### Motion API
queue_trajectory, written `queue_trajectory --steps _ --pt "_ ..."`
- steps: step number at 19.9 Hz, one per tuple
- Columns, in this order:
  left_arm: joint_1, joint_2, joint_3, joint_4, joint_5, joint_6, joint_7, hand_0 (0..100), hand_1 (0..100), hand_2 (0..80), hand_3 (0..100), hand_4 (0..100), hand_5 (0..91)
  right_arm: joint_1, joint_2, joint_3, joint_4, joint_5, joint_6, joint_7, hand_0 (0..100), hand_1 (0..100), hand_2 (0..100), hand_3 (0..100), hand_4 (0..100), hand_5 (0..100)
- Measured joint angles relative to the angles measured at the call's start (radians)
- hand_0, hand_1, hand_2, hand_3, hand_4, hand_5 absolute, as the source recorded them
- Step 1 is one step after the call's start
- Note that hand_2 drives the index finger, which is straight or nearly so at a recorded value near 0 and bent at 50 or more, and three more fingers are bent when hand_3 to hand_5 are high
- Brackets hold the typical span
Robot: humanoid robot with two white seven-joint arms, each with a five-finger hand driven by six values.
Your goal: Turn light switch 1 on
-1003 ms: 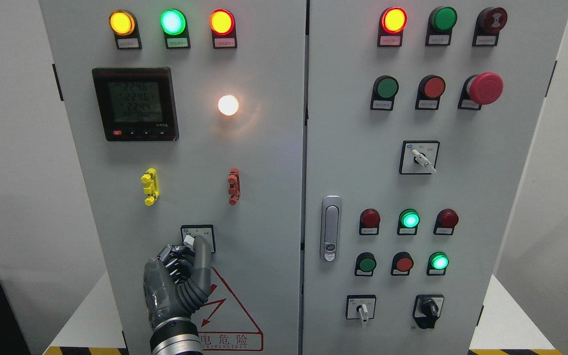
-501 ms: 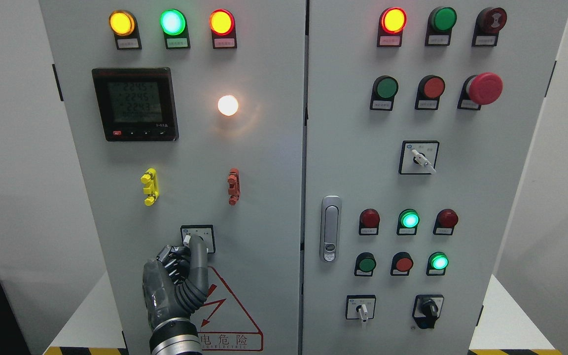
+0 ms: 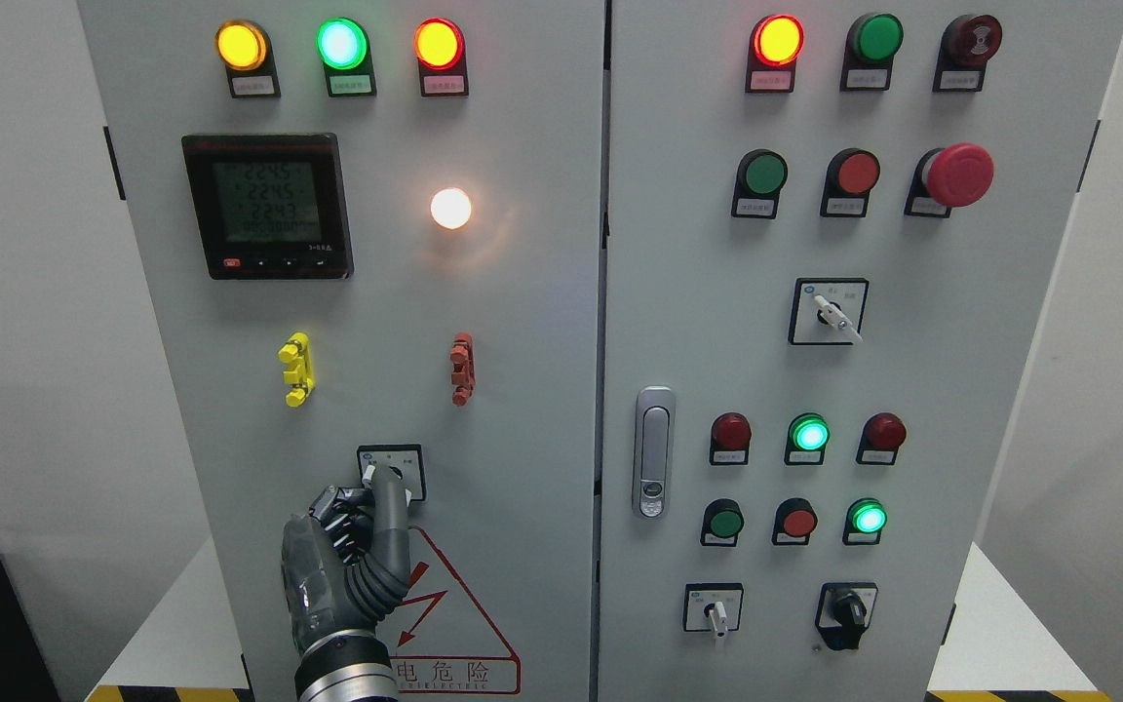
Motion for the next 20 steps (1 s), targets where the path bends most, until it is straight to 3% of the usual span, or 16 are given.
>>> queue_trajectory --steps 11,20 --pt "0.0 0.0 0.0 0.0 0.0 0.005 0.004 24 41 66.4 100 100 88.4 0.0 0.0 0.0 0.0 0.0 0.0 0.0 0 0 0 0 0 0" --pt "0.017 0.002 0.0 -0.001 0.001 0.007 0.001 21 41 67.0 100 100 88.5 0.0 0.0 0.0 0.0 0.0 0.0 0.0 0 0 0 0 0 0"
